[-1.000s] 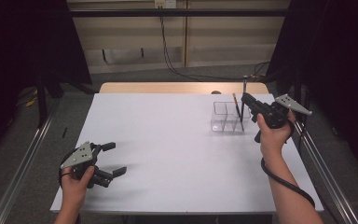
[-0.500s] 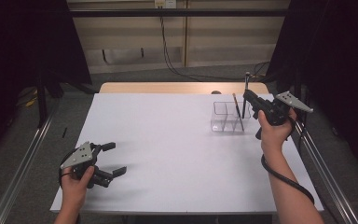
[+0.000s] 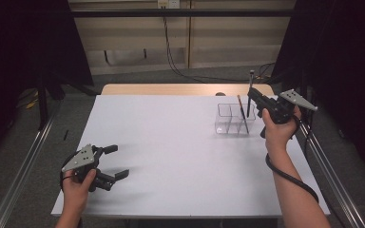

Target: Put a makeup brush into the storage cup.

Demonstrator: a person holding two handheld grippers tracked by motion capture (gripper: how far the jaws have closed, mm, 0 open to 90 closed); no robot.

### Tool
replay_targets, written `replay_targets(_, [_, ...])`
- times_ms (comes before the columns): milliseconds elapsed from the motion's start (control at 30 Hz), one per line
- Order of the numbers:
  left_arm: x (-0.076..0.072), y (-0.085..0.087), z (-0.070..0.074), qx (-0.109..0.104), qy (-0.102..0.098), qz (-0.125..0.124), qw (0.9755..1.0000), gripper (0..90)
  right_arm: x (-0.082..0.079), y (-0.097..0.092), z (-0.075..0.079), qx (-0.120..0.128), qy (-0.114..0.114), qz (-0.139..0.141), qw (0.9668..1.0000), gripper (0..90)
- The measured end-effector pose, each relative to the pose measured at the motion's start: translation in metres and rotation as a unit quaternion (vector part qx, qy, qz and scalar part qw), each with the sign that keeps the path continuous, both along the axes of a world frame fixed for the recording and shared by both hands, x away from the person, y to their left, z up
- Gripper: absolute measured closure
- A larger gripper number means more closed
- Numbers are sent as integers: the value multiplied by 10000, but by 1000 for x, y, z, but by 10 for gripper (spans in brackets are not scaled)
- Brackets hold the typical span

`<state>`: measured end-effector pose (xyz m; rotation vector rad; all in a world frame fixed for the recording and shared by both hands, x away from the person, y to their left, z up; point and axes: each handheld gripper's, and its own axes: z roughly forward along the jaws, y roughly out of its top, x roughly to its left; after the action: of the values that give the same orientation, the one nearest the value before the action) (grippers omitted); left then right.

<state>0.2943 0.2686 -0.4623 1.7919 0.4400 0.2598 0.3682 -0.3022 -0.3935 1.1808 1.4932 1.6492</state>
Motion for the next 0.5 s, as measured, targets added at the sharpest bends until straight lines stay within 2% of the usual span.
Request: replay_targets(500, [-1, 0, 0, -16, 27, 4, 10000, 3, 7, -8, -4, -39, 20, -125, 9999, 851])
